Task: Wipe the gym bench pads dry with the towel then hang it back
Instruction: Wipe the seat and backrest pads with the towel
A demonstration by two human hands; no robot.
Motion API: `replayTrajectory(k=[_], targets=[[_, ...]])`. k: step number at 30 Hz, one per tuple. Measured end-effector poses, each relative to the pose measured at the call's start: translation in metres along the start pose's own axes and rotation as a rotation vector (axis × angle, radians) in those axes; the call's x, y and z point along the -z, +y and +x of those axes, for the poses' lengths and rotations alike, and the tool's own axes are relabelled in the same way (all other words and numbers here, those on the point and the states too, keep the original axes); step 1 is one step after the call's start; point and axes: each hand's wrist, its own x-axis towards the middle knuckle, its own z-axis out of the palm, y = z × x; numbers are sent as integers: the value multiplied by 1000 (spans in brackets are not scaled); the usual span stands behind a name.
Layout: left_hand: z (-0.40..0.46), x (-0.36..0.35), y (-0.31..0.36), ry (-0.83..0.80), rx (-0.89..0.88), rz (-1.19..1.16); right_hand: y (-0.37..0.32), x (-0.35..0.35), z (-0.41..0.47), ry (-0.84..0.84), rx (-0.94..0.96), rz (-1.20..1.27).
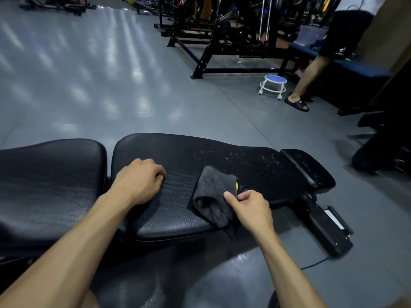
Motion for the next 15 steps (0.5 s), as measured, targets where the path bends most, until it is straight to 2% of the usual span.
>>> replayTrajectory(k=[2, 4, 6, 9, 10, 12, 15], targets=[[-3, -1, 6, -18, -4, 2, -8, -4, -4, -16, -13, -75], [-5, -3, 12, -28, -19, -13, -11, -7, -7, -39, -11, -49], [-8, -5, 19, -39, -42, -36, -12, -6, -9, -47, -6, 181], [-10, -7, 28, -44, -76, -61, -12, 2, -19, -138, -79, 702], [-10, -8, 30, -44, -83, -68, -9, 4, -23, -167, -94, 751], [-11, -7, 33, -48, -89, -72, -3, 5, -32, -206, -96, 680], [-11, -9, 36, -52, -85, -84, -2, -4, -37, -176, -28, 478]])
